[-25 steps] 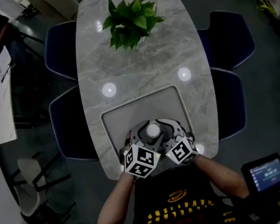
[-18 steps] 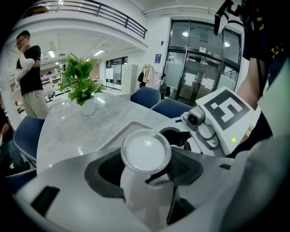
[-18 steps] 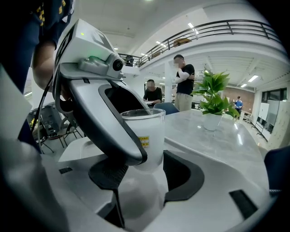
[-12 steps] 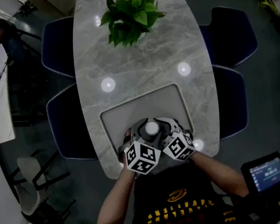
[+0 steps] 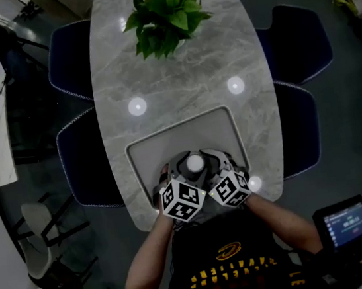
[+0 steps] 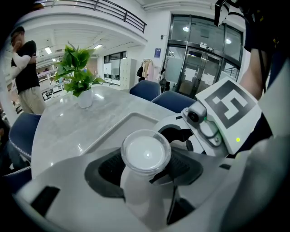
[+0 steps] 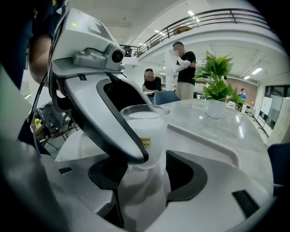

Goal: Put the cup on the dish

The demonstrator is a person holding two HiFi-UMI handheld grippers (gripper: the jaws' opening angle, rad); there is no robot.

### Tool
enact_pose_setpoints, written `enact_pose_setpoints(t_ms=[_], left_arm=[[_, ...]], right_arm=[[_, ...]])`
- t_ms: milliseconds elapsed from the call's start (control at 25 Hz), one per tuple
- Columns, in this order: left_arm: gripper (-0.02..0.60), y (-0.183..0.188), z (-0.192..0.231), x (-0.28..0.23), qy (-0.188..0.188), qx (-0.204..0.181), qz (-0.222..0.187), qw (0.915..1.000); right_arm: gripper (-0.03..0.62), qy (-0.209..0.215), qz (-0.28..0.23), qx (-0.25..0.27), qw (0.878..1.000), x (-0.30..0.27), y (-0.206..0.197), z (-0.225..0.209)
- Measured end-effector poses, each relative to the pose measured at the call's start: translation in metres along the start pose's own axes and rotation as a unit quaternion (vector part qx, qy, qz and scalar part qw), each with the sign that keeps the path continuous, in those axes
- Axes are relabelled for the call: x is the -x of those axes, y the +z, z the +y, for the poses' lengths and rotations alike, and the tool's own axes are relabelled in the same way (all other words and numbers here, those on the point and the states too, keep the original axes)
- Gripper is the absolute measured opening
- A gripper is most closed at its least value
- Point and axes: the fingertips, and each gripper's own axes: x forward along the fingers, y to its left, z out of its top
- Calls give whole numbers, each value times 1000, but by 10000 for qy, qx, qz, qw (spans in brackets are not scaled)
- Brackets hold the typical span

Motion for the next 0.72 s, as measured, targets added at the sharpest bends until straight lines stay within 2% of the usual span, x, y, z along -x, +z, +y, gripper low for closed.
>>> enact_pose_setpoints(t_ms=[720], left_arm=[[267, -14, 4, -14, 21, -16, 151, 9999]], right_arm=[[252, 18, 133, -87, 9999, 4, -10, 8]])
